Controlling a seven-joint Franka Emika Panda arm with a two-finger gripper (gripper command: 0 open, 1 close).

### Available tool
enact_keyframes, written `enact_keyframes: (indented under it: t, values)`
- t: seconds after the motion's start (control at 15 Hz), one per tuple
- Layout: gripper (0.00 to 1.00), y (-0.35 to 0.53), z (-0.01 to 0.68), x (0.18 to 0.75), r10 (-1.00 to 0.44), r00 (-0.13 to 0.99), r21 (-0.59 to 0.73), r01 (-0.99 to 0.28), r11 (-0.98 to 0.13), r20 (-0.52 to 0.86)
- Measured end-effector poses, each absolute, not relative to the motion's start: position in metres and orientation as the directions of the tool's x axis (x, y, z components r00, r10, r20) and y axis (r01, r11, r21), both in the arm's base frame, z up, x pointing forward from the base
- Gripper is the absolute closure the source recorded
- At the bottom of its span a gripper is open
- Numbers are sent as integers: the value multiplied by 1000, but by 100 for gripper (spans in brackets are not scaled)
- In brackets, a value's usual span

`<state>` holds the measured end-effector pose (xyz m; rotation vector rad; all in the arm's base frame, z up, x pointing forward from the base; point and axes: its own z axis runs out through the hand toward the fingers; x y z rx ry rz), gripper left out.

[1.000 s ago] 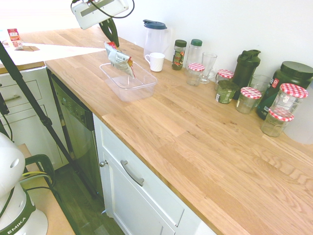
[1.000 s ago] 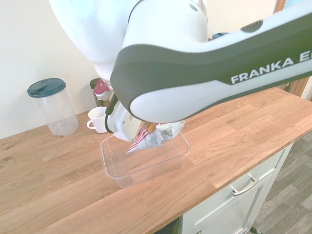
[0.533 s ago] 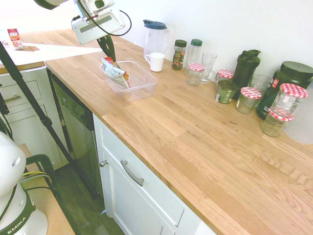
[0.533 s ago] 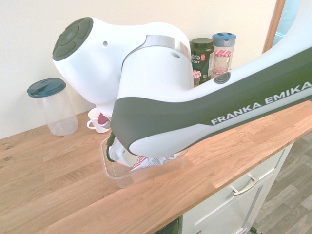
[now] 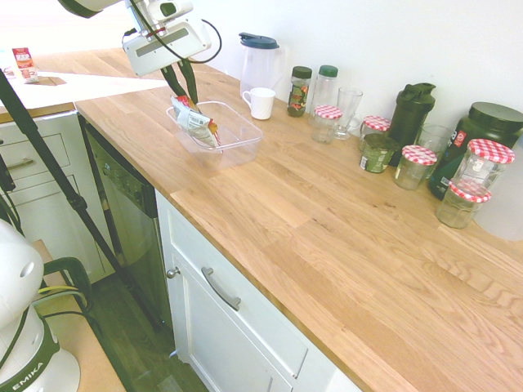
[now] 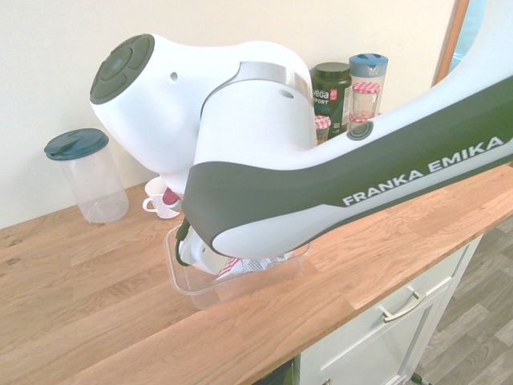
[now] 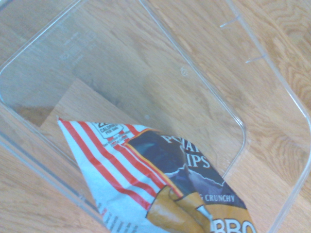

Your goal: Put the chip bag into the container

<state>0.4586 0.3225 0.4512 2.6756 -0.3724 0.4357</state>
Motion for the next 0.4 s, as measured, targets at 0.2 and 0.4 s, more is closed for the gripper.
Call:
enact_keyframes:
  t: [0.2, 0.4]
  values:
    - [0, 320, 474, 467, -234, 901, 295, -351, -889, 366]
    - [0, 311, 509, 471, -305, 883, 211, -394, -894, 356]
